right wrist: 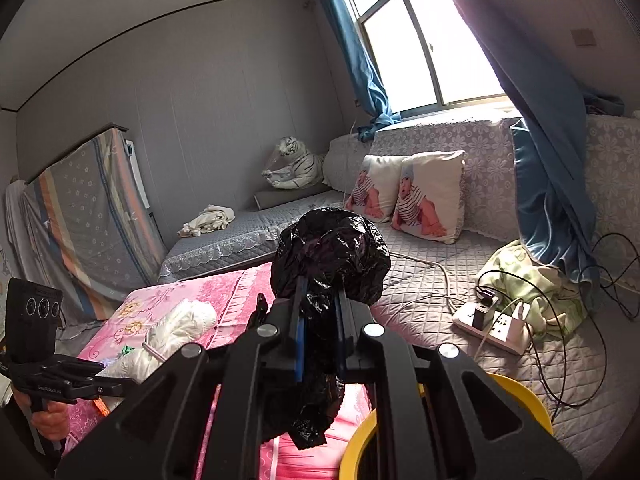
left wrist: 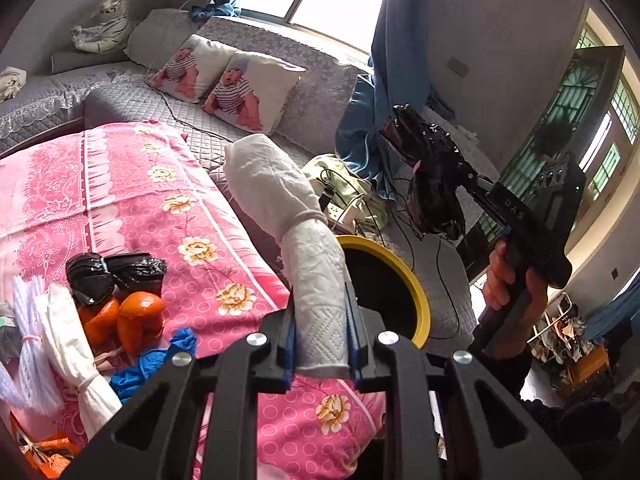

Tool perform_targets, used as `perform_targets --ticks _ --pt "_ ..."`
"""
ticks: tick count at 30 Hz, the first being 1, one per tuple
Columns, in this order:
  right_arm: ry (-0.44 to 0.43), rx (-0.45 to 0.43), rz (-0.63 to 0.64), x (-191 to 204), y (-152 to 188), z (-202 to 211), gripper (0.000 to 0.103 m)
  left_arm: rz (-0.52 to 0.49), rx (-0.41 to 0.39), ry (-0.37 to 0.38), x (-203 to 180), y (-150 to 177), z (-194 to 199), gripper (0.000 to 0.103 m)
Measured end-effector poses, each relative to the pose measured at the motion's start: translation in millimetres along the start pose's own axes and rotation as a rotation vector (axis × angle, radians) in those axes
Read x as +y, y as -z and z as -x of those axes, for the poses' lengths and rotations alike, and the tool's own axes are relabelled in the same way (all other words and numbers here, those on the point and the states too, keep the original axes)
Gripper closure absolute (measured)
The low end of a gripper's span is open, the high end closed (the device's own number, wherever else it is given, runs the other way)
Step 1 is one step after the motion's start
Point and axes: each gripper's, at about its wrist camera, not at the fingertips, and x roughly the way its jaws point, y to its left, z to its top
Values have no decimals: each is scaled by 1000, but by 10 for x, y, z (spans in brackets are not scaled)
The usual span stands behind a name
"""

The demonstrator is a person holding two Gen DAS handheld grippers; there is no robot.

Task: Collect trash
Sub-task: 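Carry the paper towel roll and black bag over the yellow-rimmed bin with both tools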

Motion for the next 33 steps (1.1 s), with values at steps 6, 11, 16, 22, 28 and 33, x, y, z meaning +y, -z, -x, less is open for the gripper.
perform_targets --ticks 6,11,16,22,28,33 --pt "125 -63 -73 -377 35 341 92 -75 21 72 -325 -186 -280 85" --pt "245 -129 -101 -567 103 614 92 -134 41 107 -580 -253 -569 85" --pt "330 -150 -121 -733 167 766 92 -175 79 134 -781 -266 -907 85" --pt "417 -132 -139 -889 267 757 92 -194 125 166 -929 -210 -1265 85" --pt "454 -95 -175 -1068 397 663 91 -195 180 174 -984 -136 -1614 85" --pt "474 -52 -193 -1186 502 513 91 -198 216 169 -1001 -76 -1813 85"
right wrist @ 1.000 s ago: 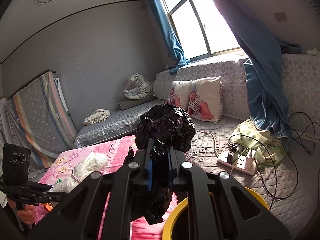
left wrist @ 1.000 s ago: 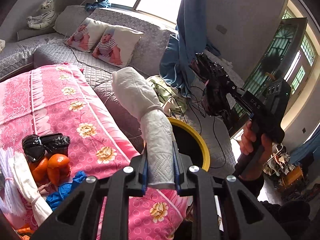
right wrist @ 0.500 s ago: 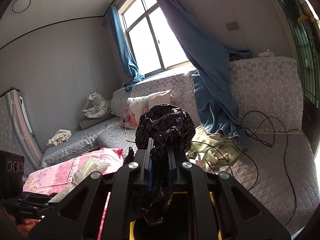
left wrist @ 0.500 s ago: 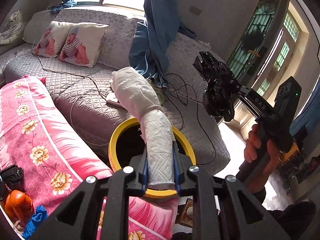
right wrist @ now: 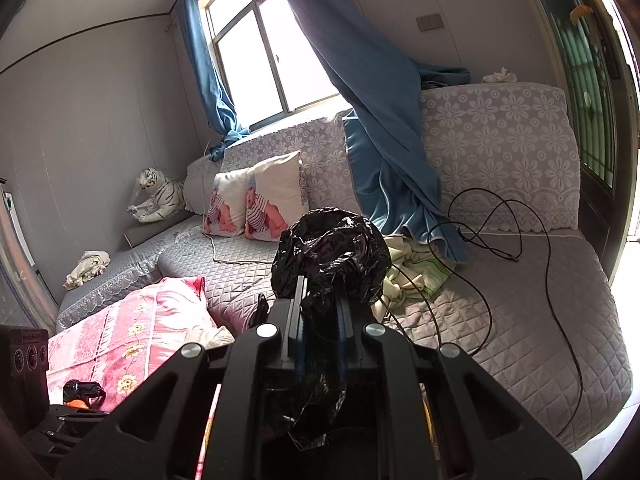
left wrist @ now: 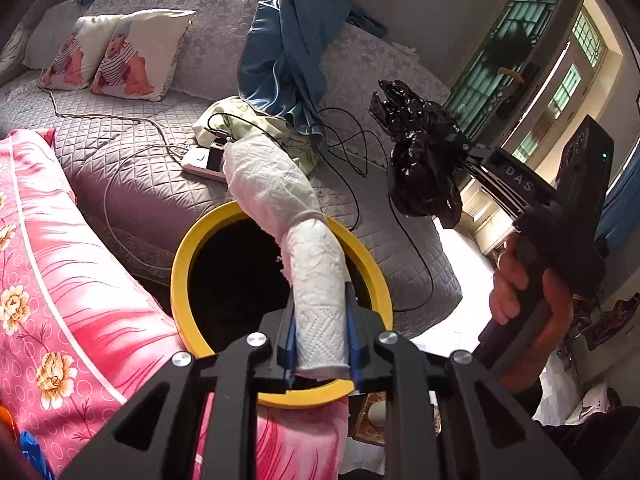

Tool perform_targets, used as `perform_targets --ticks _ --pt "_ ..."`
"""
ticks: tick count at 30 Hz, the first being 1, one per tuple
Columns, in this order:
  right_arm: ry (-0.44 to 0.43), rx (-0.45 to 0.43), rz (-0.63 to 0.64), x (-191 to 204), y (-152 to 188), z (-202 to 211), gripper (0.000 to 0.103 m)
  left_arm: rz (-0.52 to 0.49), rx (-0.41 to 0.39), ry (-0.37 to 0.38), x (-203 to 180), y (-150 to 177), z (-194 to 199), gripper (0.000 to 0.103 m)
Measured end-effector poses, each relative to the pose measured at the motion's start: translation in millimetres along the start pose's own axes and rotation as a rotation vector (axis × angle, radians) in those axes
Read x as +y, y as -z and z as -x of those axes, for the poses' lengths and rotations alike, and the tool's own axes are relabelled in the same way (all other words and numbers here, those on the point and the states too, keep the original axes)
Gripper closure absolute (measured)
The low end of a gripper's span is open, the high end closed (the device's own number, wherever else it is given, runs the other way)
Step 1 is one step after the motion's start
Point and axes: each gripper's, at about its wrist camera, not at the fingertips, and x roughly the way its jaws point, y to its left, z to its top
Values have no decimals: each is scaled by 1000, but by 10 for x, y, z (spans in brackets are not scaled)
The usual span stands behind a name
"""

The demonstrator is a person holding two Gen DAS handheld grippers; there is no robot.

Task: Collect trash
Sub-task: 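Carry the paper towel roll and black bag over the yellow-rimmed bin with both tools, then open the left tool dropping the paper towel while the right tool drops the black bag into the bin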

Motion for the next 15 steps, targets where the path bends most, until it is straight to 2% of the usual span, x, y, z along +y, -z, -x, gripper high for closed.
perform_targets --ticks 15 --pt "23 96 -4 -30 183 -331 90 22 52 -20 70 78 -336 83"
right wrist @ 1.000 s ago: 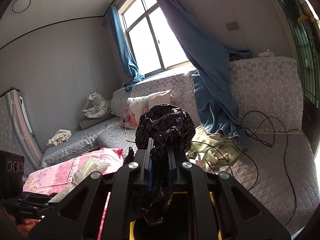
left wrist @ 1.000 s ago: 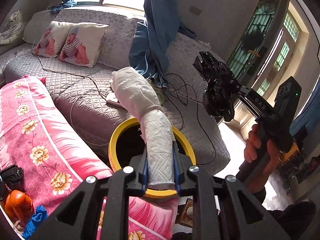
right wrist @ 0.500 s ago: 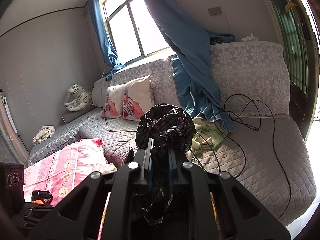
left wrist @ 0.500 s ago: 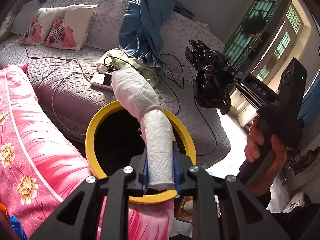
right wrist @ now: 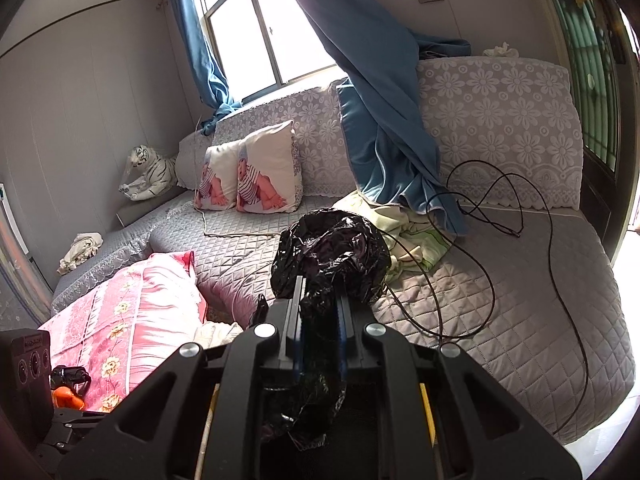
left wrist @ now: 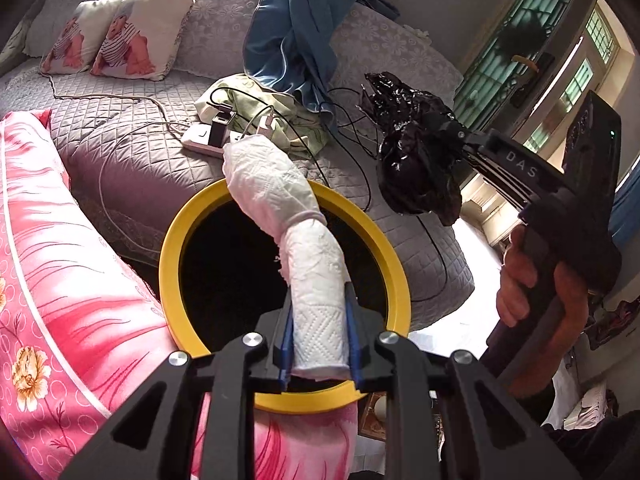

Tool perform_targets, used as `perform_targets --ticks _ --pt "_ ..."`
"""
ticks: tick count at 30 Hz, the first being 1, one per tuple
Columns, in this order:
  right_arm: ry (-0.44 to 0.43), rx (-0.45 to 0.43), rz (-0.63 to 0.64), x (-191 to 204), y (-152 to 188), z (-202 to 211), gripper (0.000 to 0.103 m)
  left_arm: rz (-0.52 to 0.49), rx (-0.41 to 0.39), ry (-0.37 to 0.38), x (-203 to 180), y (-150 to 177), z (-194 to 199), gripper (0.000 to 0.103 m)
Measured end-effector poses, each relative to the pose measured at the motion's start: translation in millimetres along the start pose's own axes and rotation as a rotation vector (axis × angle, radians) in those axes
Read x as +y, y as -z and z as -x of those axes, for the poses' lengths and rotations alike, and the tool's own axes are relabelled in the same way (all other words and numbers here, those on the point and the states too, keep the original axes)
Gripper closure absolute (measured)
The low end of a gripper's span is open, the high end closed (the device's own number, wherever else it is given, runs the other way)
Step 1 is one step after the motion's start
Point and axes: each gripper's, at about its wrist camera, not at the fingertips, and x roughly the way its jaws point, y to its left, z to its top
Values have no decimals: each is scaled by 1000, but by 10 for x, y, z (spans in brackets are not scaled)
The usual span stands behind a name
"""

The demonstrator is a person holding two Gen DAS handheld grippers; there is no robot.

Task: Collect trash
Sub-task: 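Open the left tool dropping the paper towel while the right tool drops the black bag into the bin, then move both open tools back to the trash pile on the bed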

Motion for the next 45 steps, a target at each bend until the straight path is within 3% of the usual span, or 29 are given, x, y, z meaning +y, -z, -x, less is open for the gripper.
perform_targets --ticks 2,4,9,15,17,22,27,30,34,41,45 --pt "5 8 -4 -1 7 -21 83 8 -4 -2 10 3 -12 80" --pt "-1 6 -16 -14 7 -23 60 13 -6 -8 15 4 -12 75" --pt "32 -8 -16 -15 -2 1 58 53 -24 -24 85 10 26 50" --pt "28 -35 -36 -35 -34 106 58 86 -103 -75 168 9 222 28" --pt "16 -56 -38 -26 -50 174 58 93 -131 -93 180 -5 310 26" --pt "-46 -137 -30 54 -90 380 38 119 -240 -169 200 -4 635 9" --pt "-156 -227 -16 244 -114 591 9 179 -351 -225 296 69 1090 8" --pt "-214 -281 49 472 -107 705 8 199 -403 -270 383 168 1398 8" --pt "-256 -315 188 890 -52 784 8 180 -465 -395 495 409 1844 8" --pt "-401 -236 341 1645 137 735 8 193 -488 -579 793 1034 2584 8" --pt "-489 -192 422 2095 291 702 8 243 -500 -645 992 1482 2985 8"
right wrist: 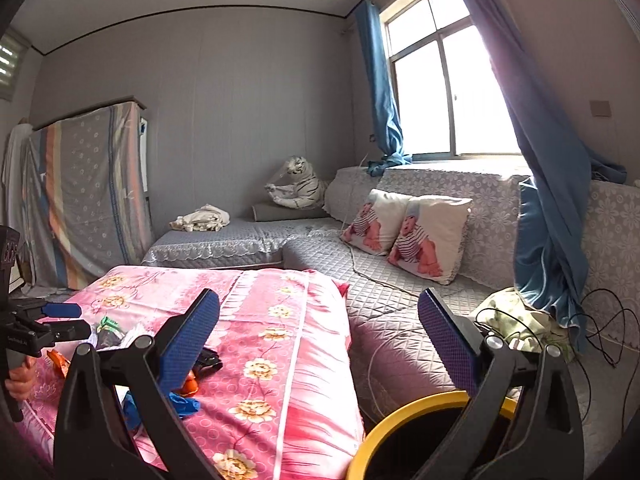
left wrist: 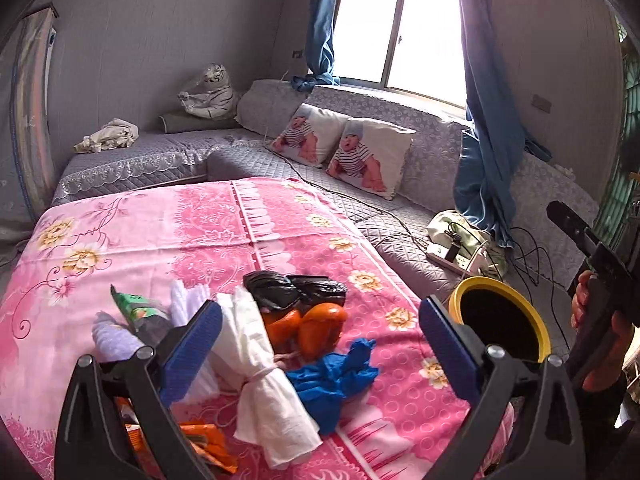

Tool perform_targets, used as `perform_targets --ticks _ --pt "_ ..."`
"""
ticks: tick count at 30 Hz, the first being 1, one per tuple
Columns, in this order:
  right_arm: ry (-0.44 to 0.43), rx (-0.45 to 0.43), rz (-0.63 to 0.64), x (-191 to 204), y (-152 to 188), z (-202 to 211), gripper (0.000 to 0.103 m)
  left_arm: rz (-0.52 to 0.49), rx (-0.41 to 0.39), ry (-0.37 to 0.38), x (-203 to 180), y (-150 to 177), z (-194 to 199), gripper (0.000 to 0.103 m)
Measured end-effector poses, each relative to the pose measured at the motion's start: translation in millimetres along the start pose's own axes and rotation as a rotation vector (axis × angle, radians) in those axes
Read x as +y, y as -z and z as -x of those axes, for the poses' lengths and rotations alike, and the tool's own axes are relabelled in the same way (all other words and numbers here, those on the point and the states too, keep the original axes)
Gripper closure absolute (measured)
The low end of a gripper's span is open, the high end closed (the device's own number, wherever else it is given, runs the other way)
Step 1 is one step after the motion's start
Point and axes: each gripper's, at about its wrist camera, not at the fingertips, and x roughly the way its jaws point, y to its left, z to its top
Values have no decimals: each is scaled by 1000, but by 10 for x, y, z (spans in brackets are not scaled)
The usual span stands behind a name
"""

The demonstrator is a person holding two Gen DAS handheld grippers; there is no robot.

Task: Collect trash
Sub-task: 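Move both open tools back to the trash pile on the bed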

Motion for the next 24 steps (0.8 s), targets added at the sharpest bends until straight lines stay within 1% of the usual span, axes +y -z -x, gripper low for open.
perform_targets --ticks 2,5,7,9,13,16,21,24 --pt "-61 27 5 178 4 -136 8 21 -12 -17 219 98 154 8" --pt "-158 88 -5 449 53 -358 8 22 -32 -42 485 240 353 8" --pt "-196 132 3 606 99 -526 8 12 -37 -60 567 351 447 8" --pt "-238 184 13 767 156 -695 8 8 -38 -58 650 446 501 8" --pt "-313 270 41 1118 270 -965 8 -11 -41 -30 707 602 571 8" --pt "-355 321 87 1369 359 -1105 8 -42 -41 -30 693 692 551 8" --pt "-448 389 141 1760 418 -1306 8 -80 -18 -20 678 758 440 8" --pt "-476 427 145 1918 443 -1446 8 -75 -7 -4 696 762 388 8"
